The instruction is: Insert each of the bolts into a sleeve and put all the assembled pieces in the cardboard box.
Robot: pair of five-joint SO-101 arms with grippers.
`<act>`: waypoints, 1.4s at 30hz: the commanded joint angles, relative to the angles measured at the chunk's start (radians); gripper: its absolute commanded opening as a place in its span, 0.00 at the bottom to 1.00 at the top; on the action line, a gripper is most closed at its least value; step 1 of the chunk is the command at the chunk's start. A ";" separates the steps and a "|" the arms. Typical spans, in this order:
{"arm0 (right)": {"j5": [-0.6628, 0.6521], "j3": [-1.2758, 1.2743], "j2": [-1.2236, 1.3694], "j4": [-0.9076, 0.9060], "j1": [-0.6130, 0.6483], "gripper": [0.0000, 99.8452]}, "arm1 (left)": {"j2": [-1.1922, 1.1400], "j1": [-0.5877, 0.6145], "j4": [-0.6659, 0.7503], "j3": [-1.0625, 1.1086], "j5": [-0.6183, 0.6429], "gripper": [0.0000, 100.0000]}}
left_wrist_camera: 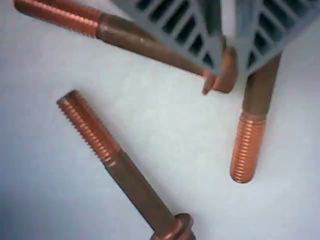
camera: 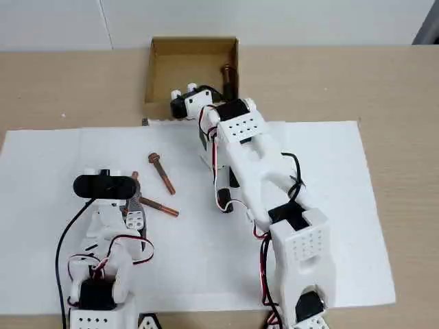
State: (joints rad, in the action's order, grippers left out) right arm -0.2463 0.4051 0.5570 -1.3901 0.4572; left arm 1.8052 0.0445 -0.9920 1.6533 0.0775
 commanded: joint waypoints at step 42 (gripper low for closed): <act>-0.038 0.391 -0.248 -0.335 -0.021 0.00 | 0.011 0.000 0.000 -0.005 -0.009 0.01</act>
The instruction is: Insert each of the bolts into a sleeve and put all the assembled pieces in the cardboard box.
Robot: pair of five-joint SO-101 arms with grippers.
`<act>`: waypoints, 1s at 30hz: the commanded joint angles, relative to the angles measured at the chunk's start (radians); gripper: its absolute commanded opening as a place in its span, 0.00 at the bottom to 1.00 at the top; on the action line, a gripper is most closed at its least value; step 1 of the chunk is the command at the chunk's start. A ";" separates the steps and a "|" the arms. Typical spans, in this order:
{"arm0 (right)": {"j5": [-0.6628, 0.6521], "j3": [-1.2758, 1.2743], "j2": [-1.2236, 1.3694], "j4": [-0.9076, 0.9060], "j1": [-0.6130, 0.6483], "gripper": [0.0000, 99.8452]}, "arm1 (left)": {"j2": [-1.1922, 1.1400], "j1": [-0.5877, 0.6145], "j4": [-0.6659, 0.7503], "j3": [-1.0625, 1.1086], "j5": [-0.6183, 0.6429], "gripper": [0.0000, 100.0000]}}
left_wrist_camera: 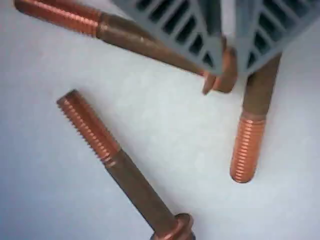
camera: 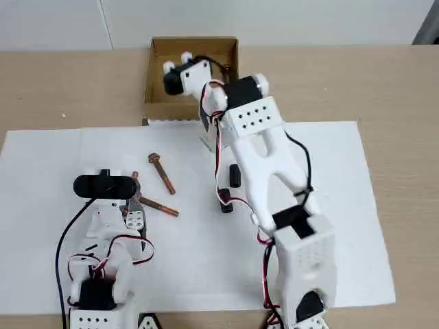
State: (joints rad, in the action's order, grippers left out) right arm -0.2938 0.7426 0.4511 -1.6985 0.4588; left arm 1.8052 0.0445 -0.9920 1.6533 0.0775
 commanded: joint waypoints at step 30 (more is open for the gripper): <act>0.035 -1.359 -1.488 0.108 -0.206 0.00 | 0.012 0.005 0.006 -0.018 0.037 0.01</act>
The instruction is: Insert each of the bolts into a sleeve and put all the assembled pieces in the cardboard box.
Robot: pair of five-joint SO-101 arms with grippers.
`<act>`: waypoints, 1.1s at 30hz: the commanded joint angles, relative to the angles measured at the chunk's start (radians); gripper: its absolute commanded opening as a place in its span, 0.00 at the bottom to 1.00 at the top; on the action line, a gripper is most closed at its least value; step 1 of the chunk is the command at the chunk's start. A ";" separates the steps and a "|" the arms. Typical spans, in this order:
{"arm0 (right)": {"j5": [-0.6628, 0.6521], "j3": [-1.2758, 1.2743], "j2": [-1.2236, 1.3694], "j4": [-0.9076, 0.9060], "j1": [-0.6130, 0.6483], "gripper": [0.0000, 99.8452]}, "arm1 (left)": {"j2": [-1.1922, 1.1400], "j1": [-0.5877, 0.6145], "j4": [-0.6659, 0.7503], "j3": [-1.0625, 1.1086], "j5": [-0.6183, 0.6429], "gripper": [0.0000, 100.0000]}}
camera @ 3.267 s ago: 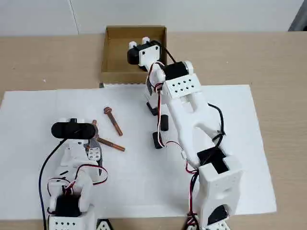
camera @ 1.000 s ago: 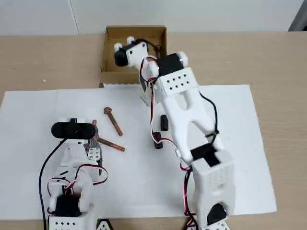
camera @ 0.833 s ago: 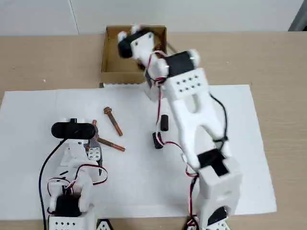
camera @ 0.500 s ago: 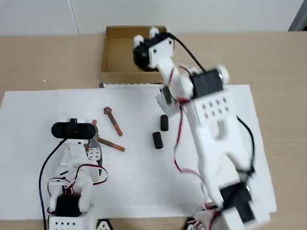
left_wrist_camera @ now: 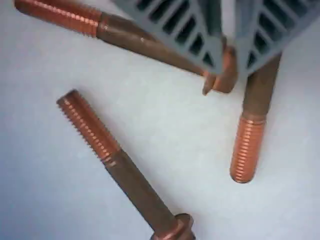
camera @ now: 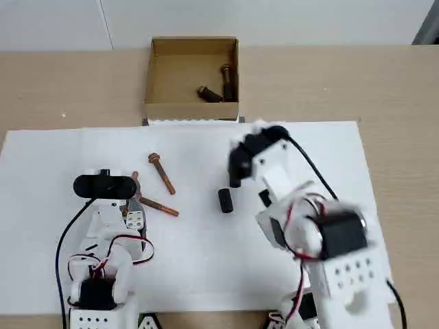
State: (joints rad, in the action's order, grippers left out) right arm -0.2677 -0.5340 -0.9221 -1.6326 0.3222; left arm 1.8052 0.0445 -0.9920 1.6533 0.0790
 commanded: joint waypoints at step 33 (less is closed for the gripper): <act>0.153 -0.187 -0.226 0.180 -0.294 0.00 | -1.349 -0.003 -0.115 -1.106 0.448 0.01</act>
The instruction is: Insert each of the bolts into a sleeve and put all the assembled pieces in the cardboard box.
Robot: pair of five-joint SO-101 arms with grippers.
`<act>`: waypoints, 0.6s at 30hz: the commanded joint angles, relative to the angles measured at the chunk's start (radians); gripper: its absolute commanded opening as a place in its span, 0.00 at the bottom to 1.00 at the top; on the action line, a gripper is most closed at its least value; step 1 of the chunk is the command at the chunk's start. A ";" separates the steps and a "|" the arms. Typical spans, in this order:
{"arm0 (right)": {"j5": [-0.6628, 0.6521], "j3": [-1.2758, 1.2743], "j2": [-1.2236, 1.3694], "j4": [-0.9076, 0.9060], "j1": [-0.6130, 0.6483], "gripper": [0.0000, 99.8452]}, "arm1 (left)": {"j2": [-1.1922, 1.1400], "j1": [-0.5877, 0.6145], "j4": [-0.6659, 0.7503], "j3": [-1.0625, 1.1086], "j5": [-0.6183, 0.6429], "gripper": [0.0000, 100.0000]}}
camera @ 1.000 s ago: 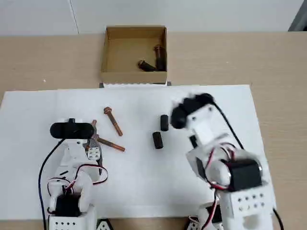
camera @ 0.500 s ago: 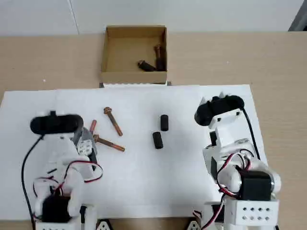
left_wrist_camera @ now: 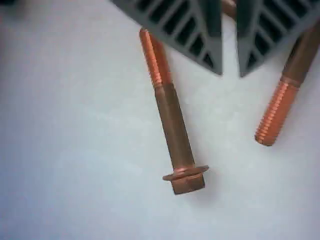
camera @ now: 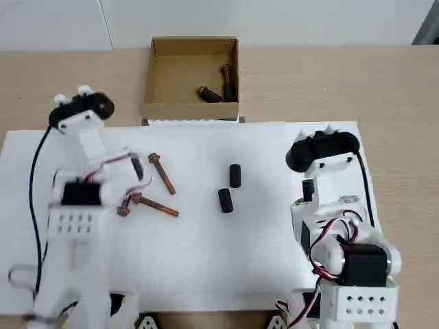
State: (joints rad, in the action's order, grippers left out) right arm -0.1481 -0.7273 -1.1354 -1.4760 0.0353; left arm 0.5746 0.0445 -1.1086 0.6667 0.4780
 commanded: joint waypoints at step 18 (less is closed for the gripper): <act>0.101 -0.012 -0.013 0.025 -0.007 0.00 | -0.747 -0.061 -0.219 -0.654 0.104 0.04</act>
State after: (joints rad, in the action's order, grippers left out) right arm -0.0698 -0.7396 -1.1370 -1.4760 0.0353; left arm -0.1174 -0.0015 -1.2758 0.1220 0.5762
